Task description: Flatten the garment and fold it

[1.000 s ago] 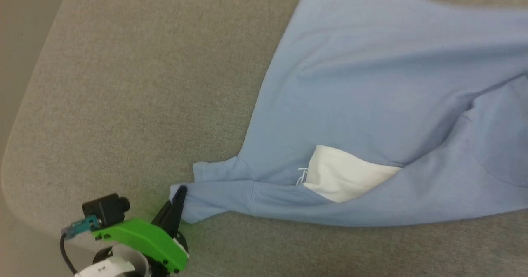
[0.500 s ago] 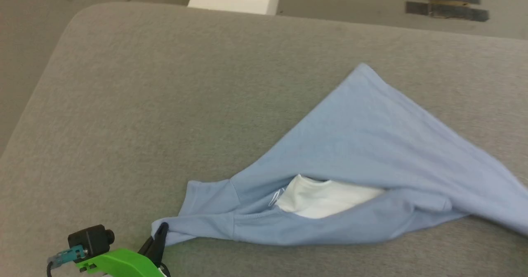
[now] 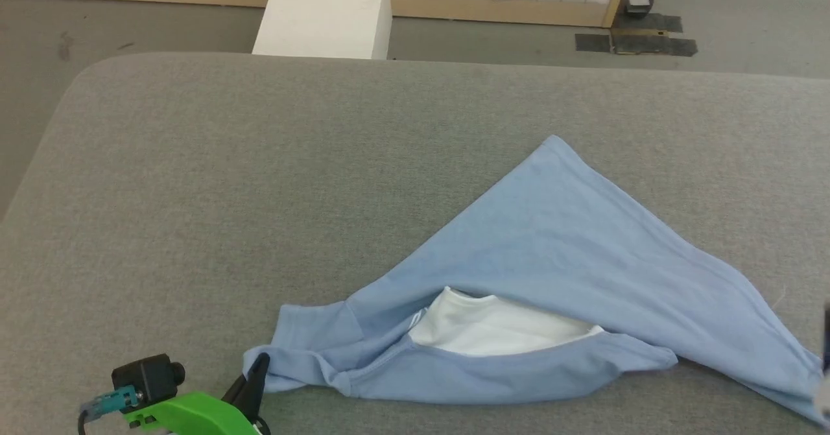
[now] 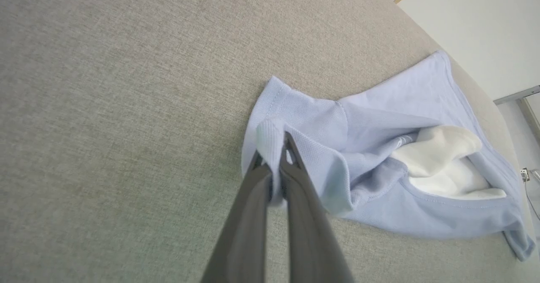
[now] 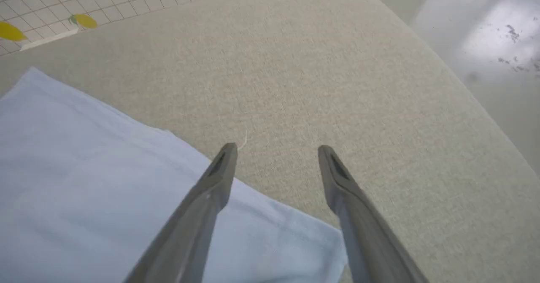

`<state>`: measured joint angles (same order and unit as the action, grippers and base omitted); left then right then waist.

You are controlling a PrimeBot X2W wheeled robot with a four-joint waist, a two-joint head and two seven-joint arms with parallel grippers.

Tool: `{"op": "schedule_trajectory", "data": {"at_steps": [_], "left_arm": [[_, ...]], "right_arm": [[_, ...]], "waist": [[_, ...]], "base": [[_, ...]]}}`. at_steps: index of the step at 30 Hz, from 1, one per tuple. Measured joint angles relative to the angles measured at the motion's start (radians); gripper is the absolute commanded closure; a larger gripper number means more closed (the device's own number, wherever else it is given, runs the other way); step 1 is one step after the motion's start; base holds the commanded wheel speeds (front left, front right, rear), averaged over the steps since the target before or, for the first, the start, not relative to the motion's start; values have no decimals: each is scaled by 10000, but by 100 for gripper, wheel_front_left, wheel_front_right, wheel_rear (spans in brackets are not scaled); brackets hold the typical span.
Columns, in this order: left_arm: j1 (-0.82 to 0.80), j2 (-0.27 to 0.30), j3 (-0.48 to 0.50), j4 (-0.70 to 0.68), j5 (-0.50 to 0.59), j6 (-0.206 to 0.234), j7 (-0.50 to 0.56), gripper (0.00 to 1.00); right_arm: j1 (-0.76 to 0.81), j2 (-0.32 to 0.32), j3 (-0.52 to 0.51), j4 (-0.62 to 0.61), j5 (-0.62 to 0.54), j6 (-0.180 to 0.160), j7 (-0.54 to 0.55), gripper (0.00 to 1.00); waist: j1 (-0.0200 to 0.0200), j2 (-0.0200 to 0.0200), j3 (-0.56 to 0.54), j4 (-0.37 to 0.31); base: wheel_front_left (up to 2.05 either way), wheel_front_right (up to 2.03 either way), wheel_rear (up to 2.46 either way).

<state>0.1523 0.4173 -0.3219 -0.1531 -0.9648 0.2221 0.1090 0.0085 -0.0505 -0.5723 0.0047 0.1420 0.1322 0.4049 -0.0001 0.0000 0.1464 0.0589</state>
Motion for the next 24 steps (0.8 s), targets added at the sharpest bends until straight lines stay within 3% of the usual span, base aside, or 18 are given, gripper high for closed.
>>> {"op": "schedule_trajectory", "data": {"at_steps": [6, 12, 18, 24], "left_arm": [[-49, -119, -127, 100, -2, -63, -19, 100], [-308, -276, -240, 311, -2, -211, -102, 100], [-751, -539, -449, 594, -2, -487, -198, 100], [-999, -836, -648, 982, -2, -732, -320, 100]], "right_arm": [[-1412, -497, 2178, -330, -249, -2, -2102, 0], [-3534, -1308, 4546, 1252, -274, -2, -3415, 0], [-5398, -1812, 5714, 3609, -98, 0, -2800, 0], [-6699, -2017, 5605, 5574, -107, 0, -742, 0]], "waist": [[0, 0, 123, 324], [0, 0, 449, 704], [1, 0, 812, 1293], [0, 0, 1234, 1968]], "base": [[0, 0, 0], [0, 0, 0], [0, 0, 0], [0, 0, 0]]}}
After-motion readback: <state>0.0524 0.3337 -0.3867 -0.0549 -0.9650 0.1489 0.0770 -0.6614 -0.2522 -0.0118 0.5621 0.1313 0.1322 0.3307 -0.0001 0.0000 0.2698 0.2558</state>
